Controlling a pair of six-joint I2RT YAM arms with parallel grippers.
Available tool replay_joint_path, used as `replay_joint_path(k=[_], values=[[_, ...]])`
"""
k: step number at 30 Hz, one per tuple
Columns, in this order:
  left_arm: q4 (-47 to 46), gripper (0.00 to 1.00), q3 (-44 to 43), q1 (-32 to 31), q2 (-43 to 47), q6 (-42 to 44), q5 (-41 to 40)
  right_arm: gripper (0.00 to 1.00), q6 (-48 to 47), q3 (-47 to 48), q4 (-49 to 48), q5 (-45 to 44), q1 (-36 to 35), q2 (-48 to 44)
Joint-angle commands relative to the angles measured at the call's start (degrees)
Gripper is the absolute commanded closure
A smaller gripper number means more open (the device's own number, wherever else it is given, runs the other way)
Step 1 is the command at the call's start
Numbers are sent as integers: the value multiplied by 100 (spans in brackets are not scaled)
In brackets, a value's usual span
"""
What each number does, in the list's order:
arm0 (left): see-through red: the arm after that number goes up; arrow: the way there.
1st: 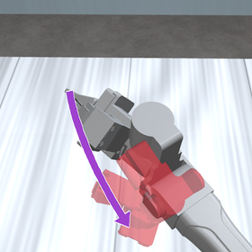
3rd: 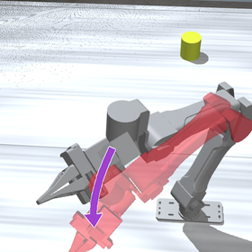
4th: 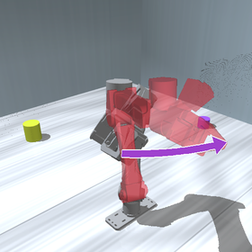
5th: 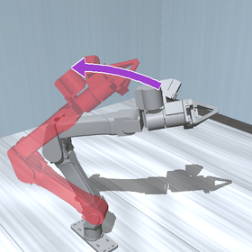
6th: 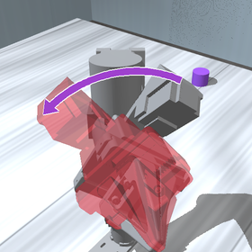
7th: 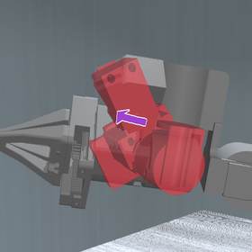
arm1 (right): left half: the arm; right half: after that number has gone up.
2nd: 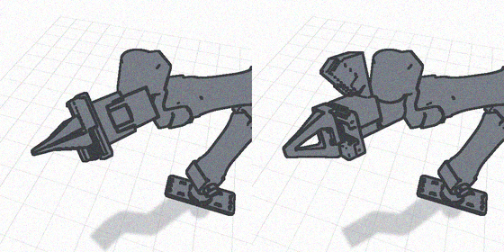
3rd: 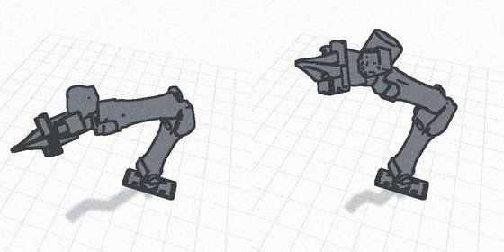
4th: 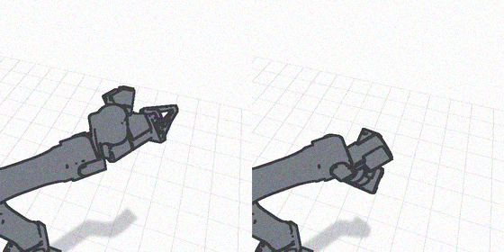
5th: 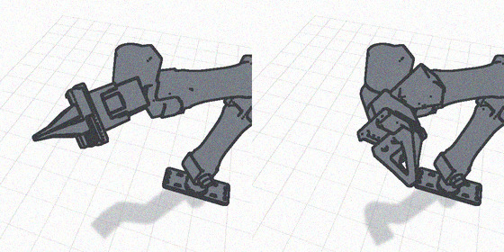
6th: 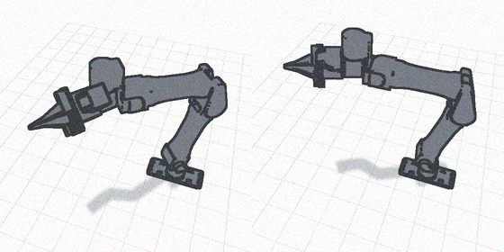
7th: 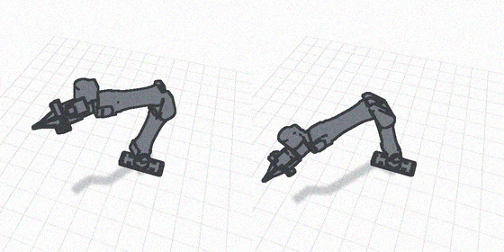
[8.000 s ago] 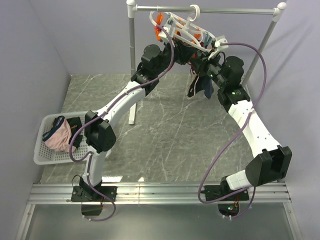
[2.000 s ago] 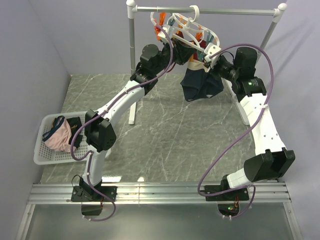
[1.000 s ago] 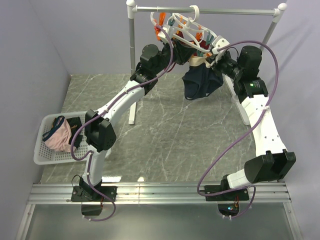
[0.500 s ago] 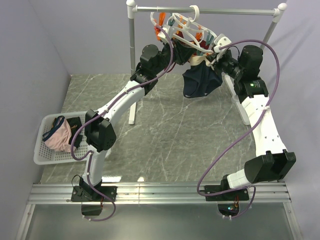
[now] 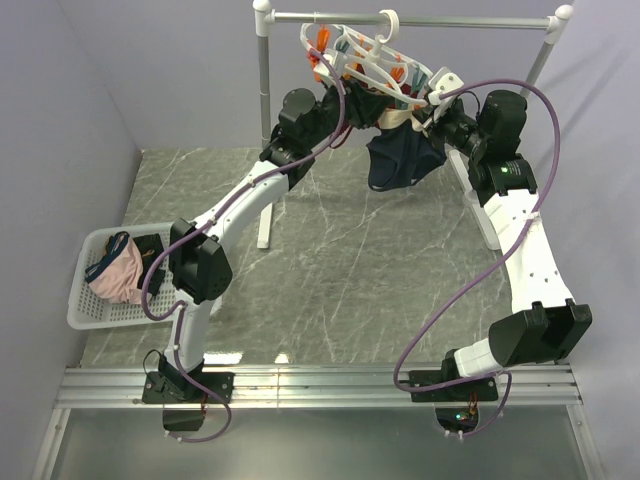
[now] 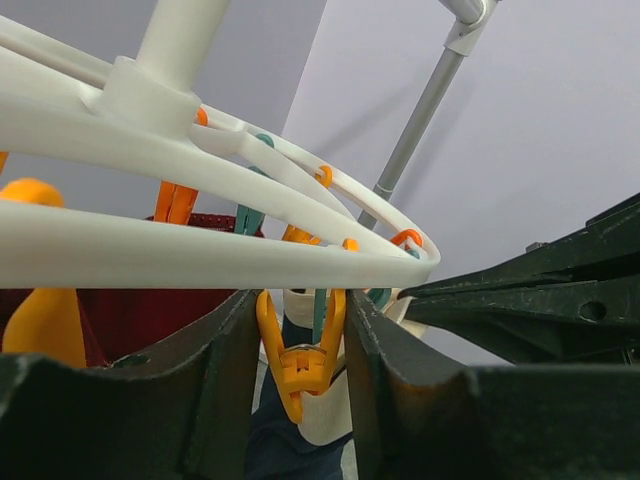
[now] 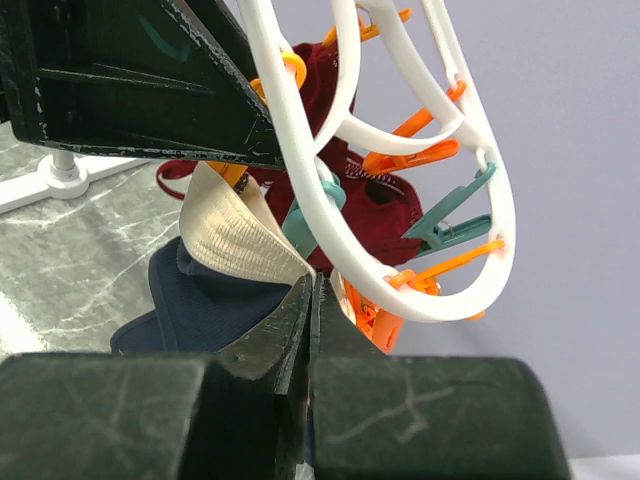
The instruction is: Clip the underwear to the hanger
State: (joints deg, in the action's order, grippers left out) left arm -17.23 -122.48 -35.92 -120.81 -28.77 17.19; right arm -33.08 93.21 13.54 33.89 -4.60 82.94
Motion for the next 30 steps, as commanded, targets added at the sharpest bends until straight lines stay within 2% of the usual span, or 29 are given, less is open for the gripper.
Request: replay_joint_path(k=[1,10,18,23,30], values=[[-280,58,-40,59,76,-58,127,100,56,13,-387,39,47,-269],[-518,45,-31,94,102,-128,241,100,39,31,-396,65,47,-260],[-878,18,364,94,409,-111,355,100,3,-57,-431,74,47,-278],[-1010,1,1154,112,857,56,539,100,-32,-110,-466,74,47,-261],[-1072,1,2675,112,1761,205,619,100,12,-207,-572,127,38,-243]])
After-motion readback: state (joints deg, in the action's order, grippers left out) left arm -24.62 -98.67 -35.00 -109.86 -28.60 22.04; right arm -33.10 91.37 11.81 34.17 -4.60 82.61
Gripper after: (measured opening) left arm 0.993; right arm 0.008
